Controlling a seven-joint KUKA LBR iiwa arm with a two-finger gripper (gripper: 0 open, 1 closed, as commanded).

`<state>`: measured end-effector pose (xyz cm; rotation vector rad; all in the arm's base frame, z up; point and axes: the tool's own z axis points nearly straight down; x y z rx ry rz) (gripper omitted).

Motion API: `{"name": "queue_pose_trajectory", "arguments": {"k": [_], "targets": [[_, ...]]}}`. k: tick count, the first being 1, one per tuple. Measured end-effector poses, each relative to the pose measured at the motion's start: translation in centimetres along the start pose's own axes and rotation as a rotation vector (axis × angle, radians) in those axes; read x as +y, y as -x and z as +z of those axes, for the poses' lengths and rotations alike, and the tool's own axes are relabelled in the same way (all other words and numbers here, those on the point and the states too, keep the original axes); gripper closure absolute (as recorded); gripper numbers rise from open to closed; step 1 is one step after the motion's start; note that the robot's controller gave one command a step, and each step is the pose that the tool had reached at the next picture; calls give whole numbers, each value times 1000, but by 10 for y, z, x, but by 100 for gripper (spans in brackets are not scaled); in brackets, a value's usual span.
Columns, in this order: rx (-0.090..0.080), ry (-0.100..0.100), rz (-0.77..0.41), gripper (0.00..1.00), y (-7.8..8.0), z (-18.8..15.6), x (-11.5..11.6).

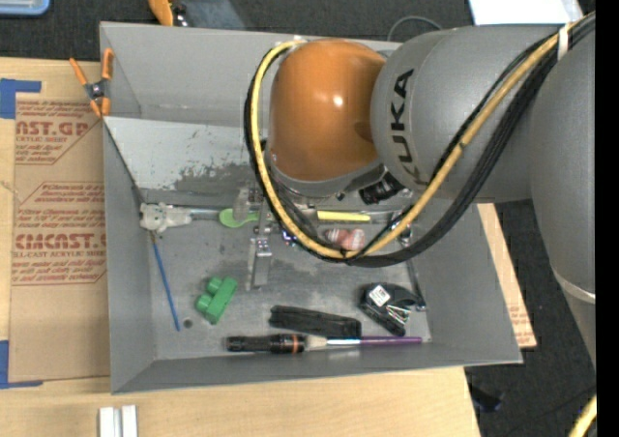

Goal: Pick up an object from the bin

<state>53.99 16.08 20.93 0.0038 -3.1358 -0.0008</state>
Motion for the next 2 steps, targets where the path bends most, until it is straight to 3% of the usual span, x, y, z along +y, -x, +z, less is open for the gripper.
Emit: {"name": "queue_pose_trajectory", "arguments": {"k": [1, 2], "targets": [[-8, 1, 1, 0, 2, -4, -1], [-9, 0, -177, 0, -6, 50, 7]]}}
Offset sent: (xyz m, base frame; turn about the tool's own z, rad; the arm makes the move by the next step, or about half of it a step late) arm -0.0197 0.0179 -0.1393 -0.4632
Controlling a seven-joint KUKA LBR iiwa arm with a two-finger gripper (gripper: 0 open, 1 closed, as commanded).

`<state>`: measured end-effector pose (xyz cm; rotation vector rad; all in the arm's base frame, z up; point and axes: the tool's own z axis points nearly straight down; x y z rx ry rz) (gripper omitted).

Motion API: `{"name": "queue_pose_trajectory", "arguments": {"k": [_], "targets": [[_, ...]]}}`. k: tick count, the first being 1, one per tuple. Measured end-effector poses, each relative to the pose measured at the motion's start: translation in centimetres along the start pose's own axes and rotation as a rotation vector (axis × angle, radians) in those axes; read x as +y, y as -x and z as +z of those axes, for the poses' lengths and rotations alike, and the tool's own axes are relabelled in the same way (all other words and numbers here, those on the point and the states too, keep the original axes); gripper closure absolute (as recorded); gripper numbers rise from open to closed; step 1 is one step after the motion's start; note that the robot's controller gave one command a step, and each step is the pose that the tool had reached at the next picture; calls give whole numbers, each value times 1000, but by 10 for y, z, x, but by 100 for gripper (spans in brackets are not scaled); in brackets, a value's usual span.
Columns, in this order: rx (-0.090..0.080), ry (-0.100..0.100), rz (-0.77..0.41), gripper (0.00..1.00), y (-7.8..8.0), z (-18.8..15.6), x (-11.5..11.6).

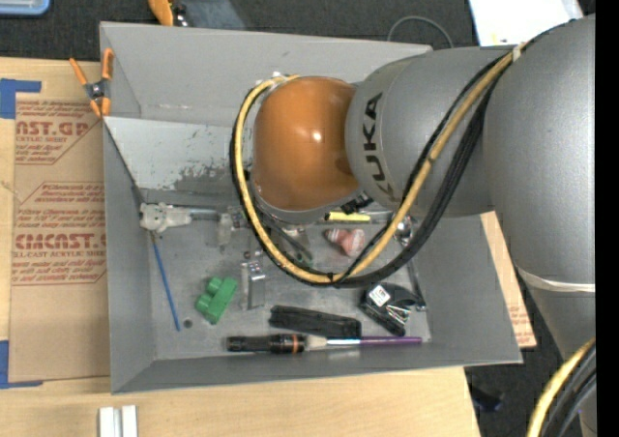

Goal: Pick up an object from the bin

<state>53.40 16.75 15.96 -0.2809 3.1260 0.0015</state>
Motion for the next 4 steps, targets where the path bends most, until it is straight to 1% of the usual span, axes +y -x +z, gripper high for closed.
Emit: {"name": "queue_pose_trajectory", "arguments": {"k": [1, 2, 3, 4], "targets": [[-4, 0, -394, 0, 0, 16, 10], [-1, 1, -541, 0, -5, 7, 15], [-8, 1, -729, 0, -1, 79, 19], [-22, -1, -787, 100, 1, 104, 23]]}}
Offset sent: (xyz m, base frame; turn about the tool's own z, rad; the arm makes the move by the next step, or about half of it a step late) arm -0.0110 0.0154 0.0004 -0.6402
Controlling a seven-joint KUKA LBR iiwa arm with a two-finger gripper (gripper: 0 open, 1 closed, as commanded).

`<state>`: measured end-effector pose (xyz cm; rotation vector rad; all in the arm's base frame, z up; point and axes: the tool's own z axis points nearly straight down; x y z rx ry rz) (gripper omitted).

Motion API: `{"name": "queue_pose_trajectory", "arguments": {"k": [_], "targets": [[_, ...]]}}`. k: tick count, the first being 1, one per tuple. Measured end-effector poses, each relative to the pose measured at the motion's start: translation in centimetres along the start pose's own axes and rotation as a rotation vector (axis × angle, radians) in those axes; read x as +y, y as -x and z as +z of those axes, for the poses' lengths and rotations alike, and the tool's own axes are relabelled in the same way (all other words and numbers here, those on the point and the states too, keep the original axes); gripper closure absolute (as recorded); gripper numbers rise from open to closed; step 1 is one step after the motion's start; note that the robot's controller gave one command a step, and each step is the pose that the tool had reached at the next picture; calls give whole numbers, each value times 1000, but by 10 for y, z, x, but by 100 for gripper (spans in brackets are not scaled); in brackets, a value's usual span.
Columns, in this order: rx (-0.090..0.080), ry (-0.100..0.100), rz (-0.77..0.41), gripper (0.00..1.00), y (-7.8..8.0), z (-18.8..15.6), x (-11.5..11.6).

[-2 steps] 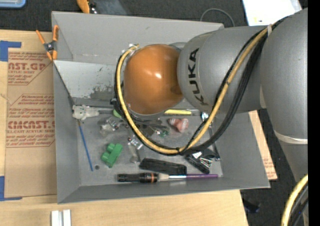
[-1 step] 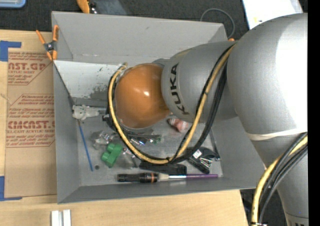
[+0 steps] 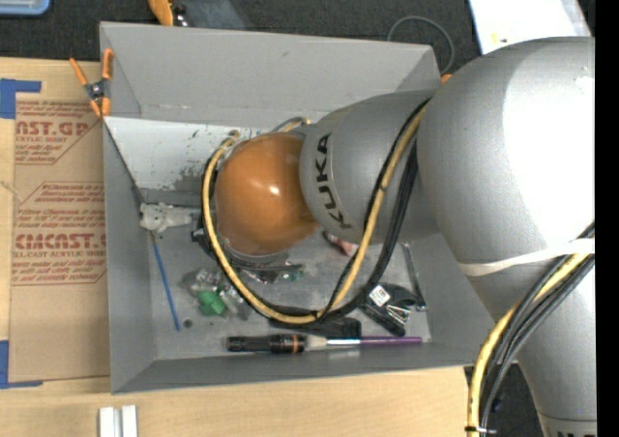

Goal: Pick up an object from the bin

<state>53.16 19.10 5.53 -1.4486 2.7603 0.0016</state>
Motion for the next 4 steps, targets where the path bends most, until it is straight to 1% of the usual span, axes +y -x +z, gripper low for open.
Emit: {"name": "queue_pose_trajectory", "arguments": {"k": [1, 2, 3, 4], "targets": [[0, 0, -11, 100, 0, -3, 0], [3, 2, -12, 100, -1, -18, 1], [3, 3, -12, 100, 0, -52, 1], [0, 1, -11, 100, 2, -65, 1]]}}
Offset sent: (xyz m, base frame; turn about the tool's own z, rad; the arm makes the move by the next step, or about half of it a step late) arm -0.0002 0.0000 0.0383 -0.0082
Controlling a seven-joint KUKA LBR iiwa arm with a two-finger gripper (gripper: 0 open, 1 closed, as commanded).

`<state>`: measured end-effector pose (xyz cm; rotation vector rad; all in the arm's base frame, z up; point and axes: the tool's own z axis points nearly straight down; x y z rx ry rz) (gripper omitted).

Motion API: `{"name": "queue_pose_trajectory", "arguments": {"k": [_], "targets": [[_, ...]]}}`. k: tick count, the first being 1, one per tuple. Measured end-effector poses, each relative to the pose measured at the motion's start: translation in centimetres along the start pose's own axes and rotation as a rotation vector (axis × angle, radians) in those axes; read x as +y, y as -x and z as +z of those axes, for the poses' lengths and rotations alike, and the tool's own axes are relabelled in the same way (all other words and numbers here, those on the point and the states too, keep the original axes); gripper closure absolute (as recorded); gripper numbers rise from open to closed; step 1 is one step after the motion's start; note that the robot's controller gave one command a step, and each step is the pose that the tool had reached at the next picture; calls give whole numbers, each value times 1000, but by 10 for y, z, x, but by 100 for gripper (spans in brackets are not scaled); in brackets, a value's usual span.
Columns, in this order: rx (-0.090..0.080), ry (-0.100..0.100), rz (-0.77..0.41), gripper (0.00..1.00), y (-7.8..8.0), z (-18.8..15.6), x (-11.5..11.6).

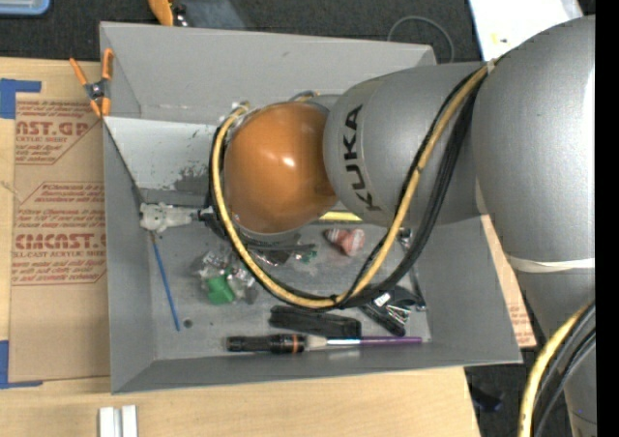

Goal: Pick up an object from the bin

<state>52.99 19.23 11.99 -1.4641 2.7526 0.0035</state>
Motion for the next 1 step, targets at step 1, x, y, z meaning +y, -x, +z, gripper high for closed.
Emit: {"name": "queue_pose_trajectory", "arguments": {"k": [1], "targets": [[8, 7, 0, 100, -1, -18, 2]]}}
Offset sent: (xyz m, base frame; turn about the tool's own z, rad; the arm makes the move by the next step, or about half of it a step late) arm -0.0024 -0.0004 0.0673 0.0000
